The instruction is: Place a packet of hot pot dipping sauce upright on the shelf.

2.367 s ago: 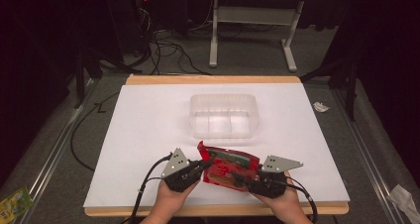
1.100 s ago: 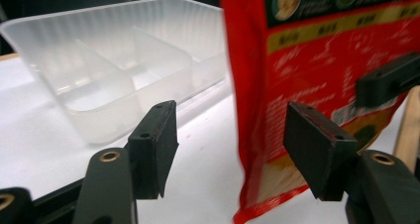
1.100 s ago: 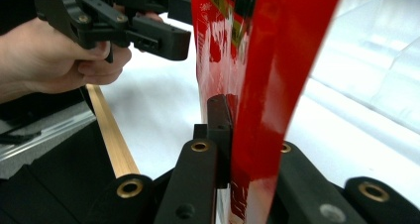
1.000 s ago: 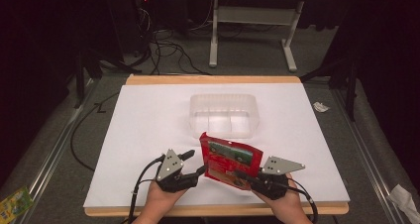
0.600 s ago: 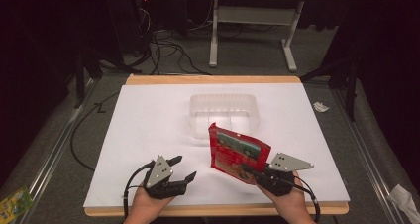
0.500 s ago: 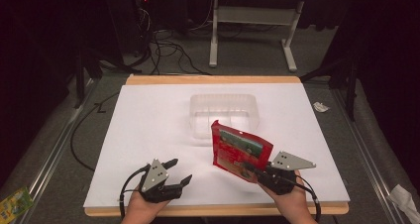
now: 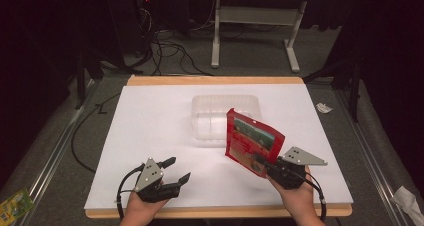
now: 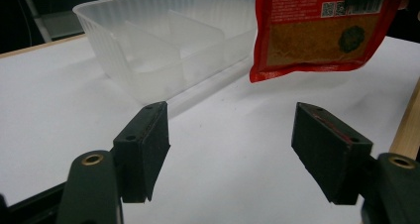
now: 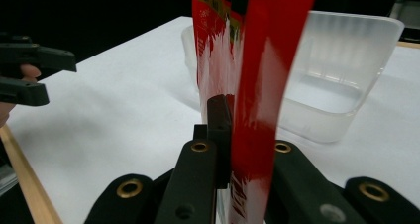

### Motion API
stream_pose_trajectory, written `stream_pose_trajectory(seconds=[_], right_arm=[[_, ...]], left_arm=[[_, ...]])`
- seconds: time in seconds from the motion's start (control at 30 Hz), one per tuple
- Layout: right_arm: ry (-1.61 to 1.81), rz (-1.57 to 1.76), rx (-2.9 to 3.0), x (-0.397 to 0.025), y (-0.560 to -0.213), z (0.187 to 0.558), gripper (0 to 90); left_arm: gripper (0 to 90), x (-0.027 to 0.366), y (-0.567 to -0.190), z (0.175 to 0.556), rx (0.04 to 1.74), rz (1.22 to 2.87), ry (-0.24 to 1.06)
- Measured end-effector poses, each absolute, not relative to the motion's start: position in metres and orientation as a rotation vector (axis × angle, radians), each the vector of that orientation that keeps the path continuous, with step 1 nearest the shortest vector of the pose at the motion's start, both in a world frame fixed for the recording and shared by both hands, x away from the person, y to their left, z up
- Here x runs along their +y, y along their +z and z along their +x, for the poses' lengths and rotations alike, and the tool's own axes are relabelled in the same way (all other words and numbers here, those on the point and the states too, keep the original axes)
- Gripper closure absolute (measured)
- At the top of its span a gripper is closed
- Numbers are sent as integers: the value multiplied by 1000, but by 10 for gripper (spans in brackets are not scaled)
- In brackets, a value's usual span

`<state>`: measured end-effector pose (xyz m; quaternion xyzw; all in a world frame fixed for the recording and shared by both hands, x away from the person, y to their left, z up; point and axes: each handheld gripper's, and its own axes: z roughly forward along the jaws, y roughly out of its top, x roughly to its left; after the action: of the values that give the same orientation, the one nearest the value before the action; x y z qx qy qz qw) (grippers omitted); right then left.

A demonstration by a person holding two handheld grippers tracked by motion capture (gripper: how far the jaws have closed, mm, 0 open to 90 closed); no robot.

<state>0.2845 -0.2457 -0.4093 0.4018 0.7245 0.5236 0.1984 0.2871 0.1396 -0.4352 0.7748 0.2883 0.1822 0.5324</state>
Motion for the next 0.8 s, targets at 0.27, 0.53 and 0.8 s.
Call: stream_pose_trajectory(seconds=[0.27,0.53,0.8], right_arm=[[1451,1179,1963,-239,-401,293,885],[1429,1211,1914,-233,-392,304,885],[1457,1245,1868,-231,-384,319,885]], left_arm=[[309,142,-436,289,670,1845,419],[309,141,-433,285,655,1843,422],[309,136,-438,288,654,1858,411]])
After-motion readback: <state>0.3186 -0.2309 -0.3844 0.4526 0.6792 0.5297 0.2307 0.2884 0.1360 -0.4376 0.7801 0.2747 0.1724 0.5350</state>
